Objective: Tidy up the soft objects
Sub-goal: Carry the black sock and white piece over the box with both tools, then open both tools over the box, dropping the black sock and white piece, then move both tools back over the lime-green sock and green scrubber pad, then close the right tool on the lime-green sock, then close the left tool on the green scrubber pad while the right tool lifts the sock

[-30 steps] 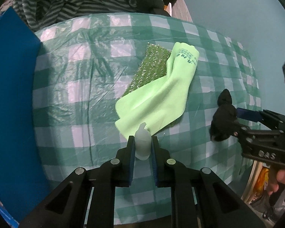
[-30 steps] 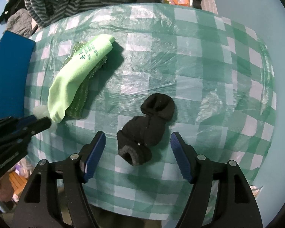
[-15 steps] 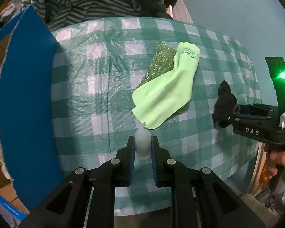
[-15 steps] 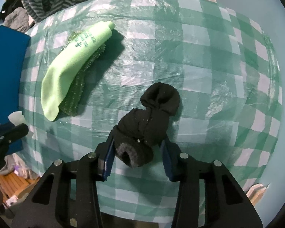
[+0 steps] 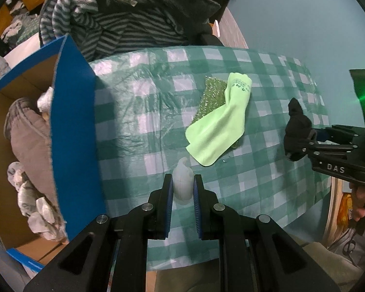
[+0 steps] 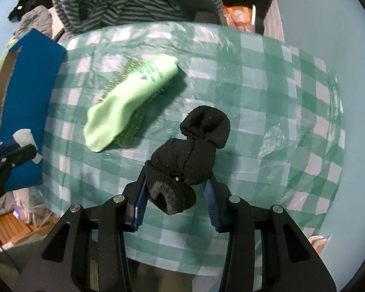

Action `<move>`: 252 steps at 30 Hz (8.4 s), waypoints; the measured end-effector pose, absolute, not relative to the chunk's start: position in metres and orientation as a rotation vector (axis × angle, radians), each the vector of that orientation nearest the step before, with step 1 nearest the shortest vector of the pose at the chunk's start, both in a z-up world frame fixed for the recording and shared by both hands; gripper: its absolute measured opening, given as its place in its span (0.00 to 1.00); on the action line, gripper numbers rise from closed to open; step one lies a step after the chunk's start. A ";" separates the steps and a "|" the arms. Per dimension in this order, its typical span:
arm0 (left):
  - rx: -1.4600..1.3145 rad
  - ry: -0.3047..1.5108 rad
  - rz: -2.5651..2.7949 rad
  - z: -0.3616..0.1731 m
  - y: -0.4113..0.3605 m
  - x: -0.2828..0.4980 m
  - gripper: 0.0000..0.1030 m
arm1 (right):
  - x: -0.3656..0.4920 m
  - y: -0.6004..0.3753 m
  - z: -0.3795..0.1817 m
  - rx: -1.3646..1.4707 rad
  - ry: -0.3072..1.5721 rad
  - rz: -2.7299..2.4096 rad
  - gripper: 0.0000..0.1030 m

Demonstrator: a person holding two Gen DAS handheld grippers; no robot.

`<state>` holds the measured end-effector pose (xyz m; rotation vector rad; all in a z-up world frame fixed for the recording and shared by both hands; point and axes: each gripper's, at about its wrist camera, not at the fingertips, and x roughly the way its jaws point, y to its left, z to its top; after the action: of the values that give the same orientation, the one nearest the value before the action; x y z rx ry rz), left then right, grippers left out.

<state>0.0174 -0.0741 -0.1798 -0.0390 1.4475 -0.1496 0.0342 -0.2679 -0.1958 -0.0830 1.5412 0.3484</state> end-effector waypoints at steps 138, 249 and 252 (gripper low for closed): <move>-0.018 1.368 0.010 -0.118 0.037 0.026 0.54 | 0.066 -0.101 -0.115 -0.240 1.437 0.533 0.70; -0.183 1.685 0.096 -0.286 -0.164 0.123 0.79 | 0.085 -0.348 -0.240 0.098 1.675 0.264 0.61; -0.173 1.670 0.089 -0.285 -0.162 0.123 0.78 | 0.086 -0.347 -0.242 0.094 1.678 0.262 0.61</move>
<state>0.1229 -0.1624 -0.2852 -0.1726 1.6700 0.0887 0.0859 -0.3468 -0.2423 0.0943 1.6780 0.2616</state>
